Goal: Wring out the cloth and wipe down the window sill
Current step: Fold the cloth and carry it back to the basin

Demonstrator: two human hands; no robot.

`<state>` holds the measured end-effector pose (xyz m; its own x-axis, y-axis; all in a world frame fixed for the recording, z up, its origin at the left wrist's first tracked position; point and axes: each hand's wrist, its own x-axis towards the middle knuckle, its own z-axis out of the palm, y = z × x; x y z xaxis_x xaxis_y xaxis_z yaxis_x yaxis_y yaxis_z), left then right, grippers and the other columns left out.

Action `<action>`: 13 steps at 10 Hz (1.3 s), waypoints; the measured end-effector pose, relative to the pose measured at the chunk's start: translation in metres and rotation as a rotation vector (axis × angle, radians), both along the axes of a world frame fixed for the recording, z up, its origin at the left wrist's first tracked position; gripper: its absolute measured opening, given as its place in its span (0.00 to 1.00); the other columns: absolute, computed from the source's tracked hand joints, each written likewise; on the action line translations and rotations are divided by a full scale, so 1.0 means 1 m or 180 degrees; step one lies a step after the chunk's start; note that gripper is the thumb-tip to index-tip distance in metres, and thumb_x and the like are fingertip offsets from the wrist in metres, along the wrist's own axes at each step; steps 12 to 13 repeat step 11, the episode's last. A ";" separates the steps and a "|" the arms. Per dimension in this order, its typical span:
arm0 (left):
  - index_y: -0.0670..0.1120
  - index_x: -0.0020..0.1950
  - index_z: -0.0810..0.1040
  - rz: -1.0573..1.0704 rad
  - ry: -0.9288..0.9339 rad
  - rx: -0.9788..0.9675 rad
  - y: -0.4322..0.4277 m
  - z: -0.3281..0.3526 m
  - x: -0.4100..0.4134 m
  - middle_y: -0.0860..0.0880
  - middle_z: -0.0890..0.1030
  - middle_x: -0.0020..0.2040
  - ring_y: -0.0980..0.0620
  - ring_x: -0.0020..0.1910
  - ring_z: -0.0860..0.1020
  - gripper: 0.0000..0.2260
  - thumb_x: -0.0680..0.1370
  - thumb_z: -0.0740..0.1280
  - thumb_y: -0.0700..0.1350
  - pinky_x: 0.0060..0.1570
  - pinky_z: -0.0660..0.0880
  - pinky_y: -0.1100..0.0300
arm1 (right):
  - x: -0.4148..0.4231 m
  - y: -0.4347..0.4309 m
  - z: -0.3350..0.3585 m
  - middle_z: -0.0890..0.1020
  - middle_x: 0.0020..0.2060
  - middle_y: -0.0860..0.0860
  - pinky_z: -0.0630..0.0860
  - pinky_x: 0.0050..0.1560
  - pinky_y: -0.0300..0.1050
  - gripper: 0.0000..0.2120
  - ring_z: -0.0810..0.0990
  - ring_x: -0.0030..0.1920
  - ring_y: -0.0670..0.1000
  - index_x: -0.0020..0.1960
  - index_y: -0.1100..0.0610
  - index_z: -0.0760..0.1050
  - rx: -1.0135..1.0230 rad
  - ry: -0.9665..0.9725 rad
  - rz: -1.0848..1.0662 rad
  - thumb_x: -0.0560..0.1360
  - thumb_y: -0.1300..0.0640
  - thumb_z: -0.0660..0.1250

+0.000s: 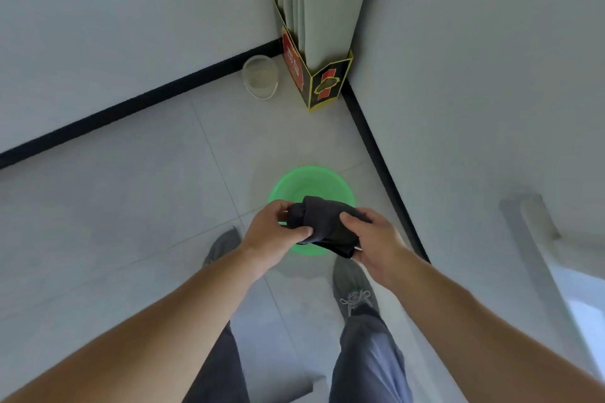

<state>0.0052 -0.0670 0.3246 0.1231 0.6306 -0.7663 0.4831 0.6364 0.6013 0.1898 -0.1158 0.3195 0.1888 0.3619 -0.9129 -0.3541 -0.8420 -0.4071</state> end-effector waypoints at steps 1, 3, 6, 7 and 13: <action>0.48 0.56 0.78 -0.0405 -0.0015 -0.0241 0.034 -0.061 -0.015 0.48 0.82 0.52 0.47 0.53 0.81 0.18 0.69 0.78 0.40 0.57 0.79 0.47 | -0.024 0.012 -0.053 0.84 0.52 0.59 0.82 0.53 0.61 0.08 0.84 0.53 0.60 0.55 0.57 0.77 -0.0180 -0.0062 -0.0362 0.77 0.59 0.70; 0.47 0.57 0.79 -0.1322 -0.0009 -0.0302 0.071 -0.196 -0.039 0.47 0.82 0.52 0.45 0.52 0.82 0.20 0.68 0.79 0.41 0.55 0.80 0.43 | -0.071 0.011 -0.180 0.84 0.52 0.61 0.81 0.55 0.62 0.06 0.84 0.53 0.61 0.54 0.58 0.78 -0.0410 -0.0223 -0.1219 0.77 0.61 0.70; 0.47 0.60 0.77 -0.1915 0.0194 -0.0135 0.056 -0.382 -0.043 0.52 0.81 0.46 0.51 0.45 0.80 0.20 0.70 0.78 0.43 0.41 0.74 0.63 | -0.095 -0.013 -0.376 0.84 0.47 0.53 0.82 0.53 0.57 0.06 0.83 0.49 0.58 0.49 0.52 0.78 -0.0641 -0.1010 -0.0919 0.74 0.52 0.73; 0.47 0.62 0.76 -0.1948 0.0221 -0.0042 0.046 -0.424 -0.034 0.54 0.80 0.46 0.52 0.46 0.79 0.20 0.72 0.76 0.43 0.42 0.72 0.63 | -0.091 -0.022 -0.422 0.84 0.47 0.52 0.78 0.46 0.47 0.06 0.81 0.43 0.53 0.49 0.50 0.76 -0.0638 -0.1419 -0.0705 0.74 0.51 0.71; 0.46 0.64 0.76 -0.2243 0.0699 0.0578 0.031 -0.449 -0.026 0.49 0.80 0.58 0.48 0.57 0.78 0.16 0.77 0.69 0.50 0.58 0.74 0.56 | -0.088 -0.056 -0.454 0.77 0.53 0.44 0.73 0.47 0.40 0.15 0.79 0.50 0.49 0.61 0.49 0.77 -0.0238 -0.1851 -0.0082 0.75 0.48 0.70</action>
